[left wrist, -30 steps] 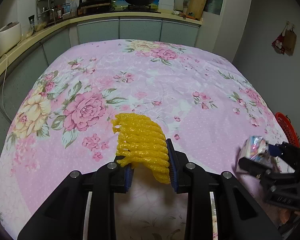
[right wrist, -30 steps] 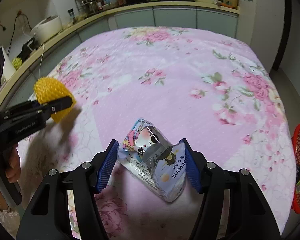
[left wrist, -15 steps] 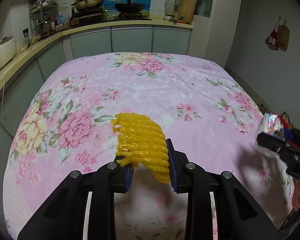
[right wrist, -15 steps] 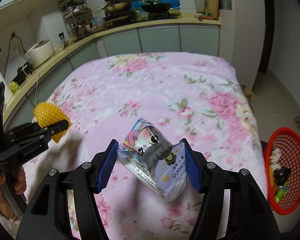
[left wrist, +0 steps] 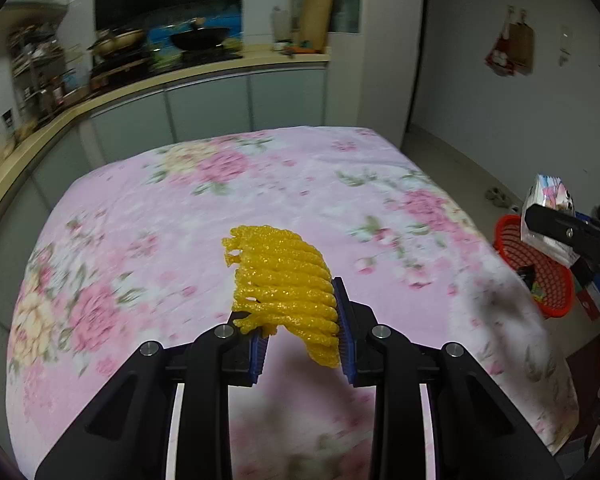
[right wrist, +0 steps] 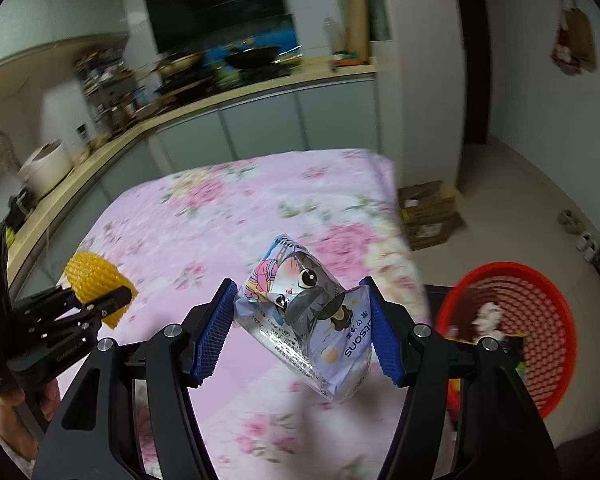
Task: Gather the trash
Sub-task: 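Carry the yellow sponge and tissue pack over the red wastebasket, then open both grippers to drop the sponge and tissue pack into the wastebasket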
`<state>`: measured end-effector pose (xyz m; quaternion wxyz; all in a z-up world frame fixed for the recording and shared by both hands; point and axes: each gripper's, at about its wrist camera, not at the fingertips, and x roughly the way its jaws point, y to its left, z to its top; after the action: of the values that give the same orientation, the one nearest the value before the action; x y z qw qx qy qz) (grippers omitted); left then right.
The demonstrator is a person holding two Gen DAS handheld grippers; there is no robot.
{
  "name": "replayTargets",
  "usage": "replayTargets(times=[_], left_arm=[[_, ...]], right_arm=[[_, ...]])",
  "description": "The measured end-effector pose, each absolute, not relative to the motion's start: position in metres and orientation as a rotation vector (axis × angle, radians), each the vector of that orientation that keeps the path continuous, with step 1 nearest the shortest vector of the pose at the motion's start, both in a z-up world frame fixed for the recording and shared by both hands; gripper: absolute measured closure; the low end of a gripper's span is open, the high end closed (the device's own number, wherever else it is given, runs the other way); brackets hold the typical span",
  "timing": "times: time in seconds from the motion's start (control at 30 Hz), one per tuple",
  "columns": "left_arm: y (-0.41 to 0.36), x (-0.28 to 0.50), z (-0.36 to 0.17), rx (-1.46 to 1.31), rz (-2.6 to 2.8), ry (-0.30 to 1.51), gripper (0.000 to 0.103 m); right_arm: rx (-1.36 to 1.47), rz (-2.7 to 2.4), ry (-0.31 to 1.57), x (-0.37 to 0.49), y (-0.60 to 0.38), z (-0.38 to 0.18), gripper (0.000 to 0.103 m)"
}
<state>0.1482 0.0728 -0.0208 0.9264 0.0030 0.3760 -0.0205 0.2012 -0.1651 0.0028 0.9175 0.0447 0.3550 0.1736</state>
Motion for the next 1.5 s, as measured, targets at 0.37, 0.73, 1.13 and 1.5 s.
replayTargets(times=[0.37, 0.73, 1.13, 1.5], left_arm=[[-0.017, 0.191, -0.01, 0.055, -0.244, 0.769, 0.075], [-0.136, 0.229, -0.033, 0.115, -0.487, 0.843, 0.075], [-0.216, 0.258, -0.084, 0.178, -0.6, 0.953, 0.057], [-0.211, 0.254, -0.077, 0.172, -0.573, 0.916, 0.021]], right_arm=[[0.188, 0.164, 0.692, 0.21, -0.257, 0.012, 0.042], [0.311, 0.006, 0.776, 0.229, -0.33, -0.019, 0.042], [0.509, 0.027, 0.893, 0.255, -0.362, -0.056, 0.029], [0.551, 0.042, 0.833, 0.225, -0.38, -0.042, 0.026]])
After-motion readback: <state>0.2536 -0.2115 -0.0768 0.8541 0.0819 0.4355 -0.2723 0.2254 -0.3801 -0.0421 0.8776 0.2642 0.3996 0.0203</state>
